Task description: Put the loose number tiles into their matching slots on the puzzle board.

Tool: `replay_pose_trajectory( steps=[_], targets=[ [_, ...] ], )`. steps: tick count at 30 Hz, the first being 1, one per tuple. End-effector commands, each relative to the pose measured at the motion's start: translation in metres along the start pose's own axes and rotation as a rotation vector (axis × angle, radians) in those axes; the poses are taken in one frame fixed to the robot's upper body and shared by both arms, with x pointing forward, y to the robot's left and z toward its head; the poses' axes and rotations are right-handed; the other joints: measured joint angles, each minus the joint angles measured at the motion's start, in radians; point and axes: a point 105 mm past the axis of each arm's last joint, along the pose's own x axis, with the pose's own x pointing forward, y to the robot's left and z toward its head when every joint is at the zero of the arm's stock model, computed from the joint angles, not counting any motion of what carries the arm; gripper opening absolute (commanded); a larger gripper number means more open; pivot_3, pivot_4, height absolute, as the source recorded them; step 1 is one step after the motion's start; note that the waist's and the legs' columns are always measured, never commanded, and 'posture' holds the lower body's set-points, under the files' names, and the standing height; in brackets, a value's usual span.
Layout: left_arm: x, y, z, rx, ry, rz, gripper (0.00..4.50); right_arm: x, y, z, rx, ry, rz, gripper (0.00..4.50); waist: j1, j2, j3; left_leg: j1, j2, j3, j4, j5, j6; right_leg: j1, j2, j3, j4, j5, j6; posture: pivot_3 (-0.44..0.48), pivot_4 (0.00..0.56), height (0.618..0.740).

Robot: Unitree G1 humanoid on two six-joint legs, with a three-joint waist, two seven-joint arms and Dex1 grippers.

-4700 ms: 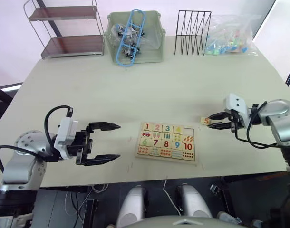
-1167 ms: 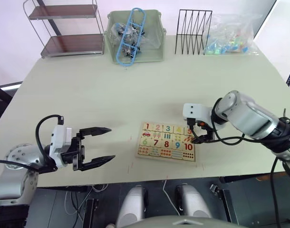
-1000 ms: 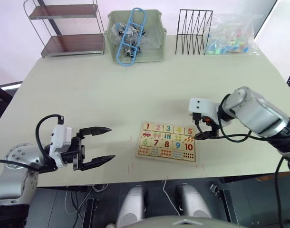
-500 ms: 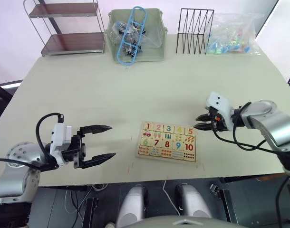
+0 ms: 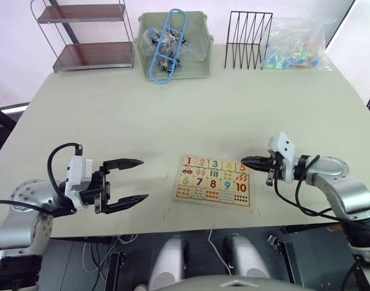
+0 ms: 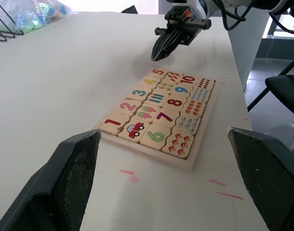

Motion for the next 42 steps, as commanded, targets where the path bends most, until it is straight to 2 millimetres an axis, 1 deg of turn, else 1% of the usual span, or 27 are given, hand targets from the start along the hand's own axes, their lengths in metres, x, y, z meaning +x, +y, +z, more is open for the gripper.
replay_pose_trajectory(
  steps=[1, 4, 7, 12, 14, 19, 23, 27, 32, 36, 39, 40, 42],
  targets=[
    [0.000, -0.001, 0.004, 0.021, -0.004, 0.000, 4.50, -0.002, -0.002, 0.008, -0.040, -0.045, -0.014, 0.06, 0.000, 0.000, 0.000, 0.000, 0.000, 0.000, 0.000, 0.000, 0.000, 0.000, 0.000, 0.000, 0.000, 0.000, 0.000, 0.000, 0.150, 0.740],
    [-0.001, -0.001, 0.004, 0.021, -0.002, 0.001, 4.50, 0.002, -0.001, 0.002, -0.034, -0.034, -0.005, 0.06, 0.001, 0.000, 0.000, 0.000, 0.000, 0.000, 0.000, 0.000, 0.000, 0.000, 0.000, 0.000, 0.000, 0.000, 0.000, 0.000, 0.150, 0.740],
    [-0.001, -0.001, 0.003, 0.020, -0.001, 0.001, 4.50, 0.004, 0.004, -0.009, -0.023, -0.003, 0.015, 0.06, 0.001, 0.000, 0.000, 0.000, 0.000, 0.000, 0.000, 0.000, 0.000, 0.000, 0.000, 0.000, 0.000, 0.000, 0.000, 0.000, 0.150, 0.740],
    [-0.002, -0.002, 0.003, 0.019, 0.004, 0.006, 4.50, 0.005, 0.005, -0.027, -0.019, 0.053, 0.010, 0.06, 0.000, 0.000, 0.000, 0.000, 0.000, 0.000, 0.000, 0.000, 0.000, 0.000, 0.000, 0.000, 0.000, 0.000, 0.000, 0.000, 0.150, 0.740],
    [-0.003, -0.003, 0.003, 0.018, 0.006, 0.009, 4.50, 0.004, 0.005, -0.030, -0.015, 0.057, 0.009, 0.06, 0.000, 0.000, 0.000, 0.002, 0.000, 0.000, 0.000, 0.000, 0.000, 0.002, 0.000, 0.000, 0.000, 0.000, 0.000, 0.000, 0.150, 0.740],
    [-0.004, -0.001, 0.003, 0.012, -0.009, 0.035, 4.50, 0.004, 0.004, -0.024, -0.018, 0.023, -0.006, 0.06, 0.001, 0.000, 0.000, 0.005, 0.000, 0.000, 0.000, 0.000, 0.000, 0.005, 0.000, 0.001, 0.000, 0.000, 0.000, 0.000, 0.150, 0.740],
    [-0.004, 0.002, 0.003, -0.005, -0.042, 0.088, 4.50, 0.001, -0.001, -0.010, -0.012, -0.048, -0.038, 0.06, 0.001, 0.000, 0.000, 0.006, 0.000, 0.001, 0.000, 0.000, 0.000, 0.005, 0.000, 0.001, 0.000, 0.000, 0.000, 0.000, 0.150, 0.740],
    [-0.007, 0.012, 0.002, -0.035, -0.081, 0.210, 4.50, -0.008, -0.005, -0.002, -0.012, -0.108, -0.089, 0.06, 0.003, 0.000, 0.000, 0.005, 0.000, 0.001, 0.000, 0.000, 0.000, 0.005, 0.000, 0.002, 0.001, 0.000, 0.000, 0.000, 0.150, 0.740],
    [-0.014, 0.024, -0.007, -0.060, -0.068, 0.358, 4.50, -0.023, -0.020, -0.002, -0.011, -0.131, -0.234, 0.06, 0.005, 0.000, 0.000, 0.006, 0.000, 0.001, 0.000, 0.000, 0.000, 0.005, 0.000, 0.002, 0.001, 0.000, 0.000, 0.000, 0.150, 0.740],
    [-0.023, 0.028, -0.016, -0.099, -0.062, 0.475, 4.50, -0.044, -0.029, -0.004, -0.033, -0.174, -0.335, 0.06, 0.007, 0.000, 0.000, 0.006, 0.000, 0.001, 0.000, 0.000, 0.000, 0.005, 0.000, 0.002, 0.001, 0.000, 0.000, 0.000, 0.150, 0.740],
    [-0.031, 0.029, -0.024, -0.111, -0.048, 0.573, 4.50, -0.058, -0.031, -0.010, -0.024, -0.186, -0.387, 0.06, 0.008, 0.000, 0.000, 0.006, 0.000, 0.001, -0.001, 0.000, 0.000, 0.005, 0.000, 0.002, 0.001, 0.000, 0.000, 0.000, 0.150, 0.740],
    [-0.033, 0.029, -0.026, -0.108, -0.038, 0.604, 4.50, -0.062, -0.032, -0.011, -0.019, -0.194, -0.409, 0.30, 0.008, 0.000, 0.000, 0.006, 0.000, 0.002, -0.001, 0.000, 0.000, 0.005, 0.000, 0.003, 0.001, 0.000, 0.000, 0.000, 0.150, 0.740],
    [-0.037, 0.028, -0.030, -0.114, -0.025, 0.658, 4.50, -0.072, -0.036, -0.012, -0.005, -0.216, -0.460, 0.94, 0.008, 0.000, 0.000, 0.009, 0.000, 0.002, -0.001, 0.000, 0.000, 0.008, 0.000, 0.003, 0.001, 0.000, 0.000, 0.000, 0.150, 0.740]
  ],
)
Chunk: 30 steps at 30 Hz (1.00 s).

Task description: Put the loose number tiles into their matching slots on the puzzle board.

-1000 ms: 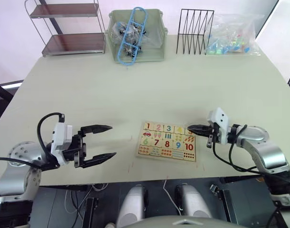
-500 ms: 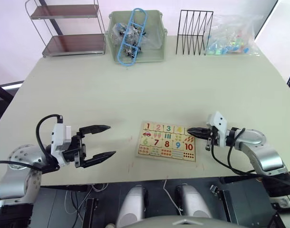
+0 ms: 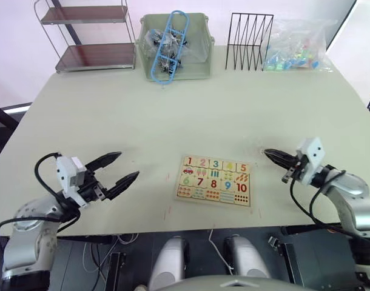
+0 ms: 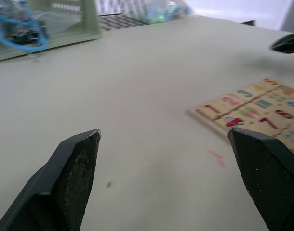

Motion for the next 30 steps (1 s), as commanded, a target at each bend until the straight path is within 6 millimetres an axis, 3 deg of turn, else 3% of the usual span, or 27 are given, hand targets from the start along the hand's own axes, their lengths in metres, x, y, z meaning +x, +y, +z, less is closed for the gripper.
replay_pose_trajectory(
  steps=[1, 7, 21, 30],
  targets=[
    [-0.009, 0.008, 0.003, 0.017, -0.007, 0.118, 4.50, -0.015, -0.017, 0.014, -0.010, -0.085, -0.108, 1.42, 0.000, 0.000, 0.000, 0.001, 0.000, 0.000, 0.000, 0.000, 0.000, 0.001, 0.000, 0.000, 0.000, 0.000, 0.000, 0.000, 0.150, 0.740],
    [-0.024, 0.007, -0.006, -0.026, 0.004, 0.269, 4.50, -0.042, -0.031, 0.009, 0.017, -0.110, -0.212, 4.45, 0.006, 0.000, 0.000, 0.001, 0.000, 0.001, -0.001, 0.000, 0.000, 0.001, 0.000, 0.001, 0.000, 0.000, 0.000, 0.000, 0.150, 0.740],
    [-0.046, 0.002, -0.029, -0.046, 0.115, 0.462, 4.50, -0.075, -0.020, -0.015, 0.102, -0.122, -0.334, 4.45, 0.014, -0.001, -0.001, 0.003, 0.001, 0.003, -0.001, 0.000, 0.000, 0.001, 0.000, 0.002, -0.001, -0.001, 0.000, 0.000, 0.150, 0.740],
    [-0.041, -0.002, -0.036, -0.050, 0.126, 0.477, 4.50, -0.090, -0.015, -0.024, 0.112, -0.110, -0.397, 4.45, 0.014, -0.001, -0.001, 0.003, 0.001, 0.004, -0.001, 0.000, 0.000, 0.001, 0.001, 0.003, -0.001, -0.001, -0.001, 0.000, 0.150, 0.740]
  ],
)
